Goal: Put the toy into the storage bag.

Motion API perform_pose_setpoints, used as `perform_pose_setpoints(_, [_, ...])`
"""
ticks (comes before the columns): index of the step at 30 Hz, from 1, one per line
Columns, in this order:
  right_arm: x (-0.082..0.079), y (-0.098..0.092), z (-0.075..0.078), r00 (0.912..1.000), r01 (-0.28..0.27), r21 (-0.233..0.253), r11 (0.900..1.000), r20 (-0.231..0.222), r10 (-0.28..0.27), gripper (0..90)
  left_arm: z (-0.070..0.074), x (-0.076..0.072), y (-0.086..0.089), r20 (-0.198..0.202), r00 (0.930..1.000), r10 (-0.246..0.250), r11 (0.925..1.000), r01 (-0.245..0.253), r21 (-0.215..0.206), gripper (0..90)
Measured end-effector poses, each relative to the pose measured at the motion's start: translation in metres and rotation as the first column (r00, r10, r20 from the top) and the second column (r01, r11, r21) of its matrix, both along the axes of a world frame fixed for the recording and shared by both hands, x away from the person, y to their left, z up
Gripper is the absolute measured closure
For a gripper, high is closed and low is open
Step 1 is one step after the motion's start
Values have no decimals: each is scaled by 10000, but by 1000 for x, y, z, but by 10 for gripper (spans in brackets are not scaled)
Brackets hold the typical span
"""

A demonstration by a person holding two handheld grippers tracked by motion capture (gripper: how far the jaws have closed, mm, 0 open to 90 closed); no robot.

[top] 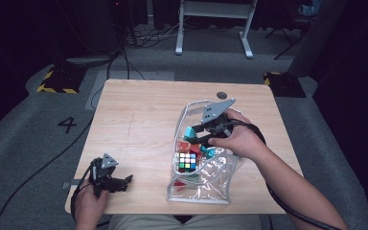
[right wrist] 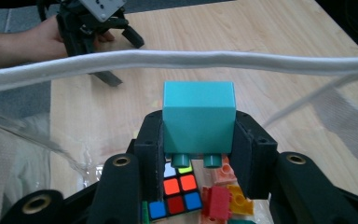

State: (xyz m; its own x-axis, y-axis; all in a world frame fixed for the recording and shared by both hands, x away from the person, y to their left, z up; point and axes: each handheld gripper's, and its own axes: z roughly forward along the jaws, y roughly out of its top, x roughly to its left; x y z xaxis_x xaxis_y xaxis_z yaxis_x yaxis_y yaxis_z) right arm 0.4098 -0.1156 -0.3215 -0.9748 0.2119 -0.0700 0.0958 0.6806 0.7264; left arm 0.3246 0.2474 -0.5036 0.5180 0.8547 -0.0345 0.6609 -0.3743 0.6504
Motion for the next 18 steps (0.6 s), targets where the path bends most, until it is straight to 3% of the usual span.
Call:
perform_pose_setpoints(10, [-12,22,-8,9965,-777,-77,9969,-320,774,592,0,0,0,-3,10000,-2,10000,2,10,0])
perform_pose_setpoints(18, [-21,33,-16,9909,-1246,-534,9908,-588,1214,592,0,0,0,-7,10000,-22,10000,22,18,0])
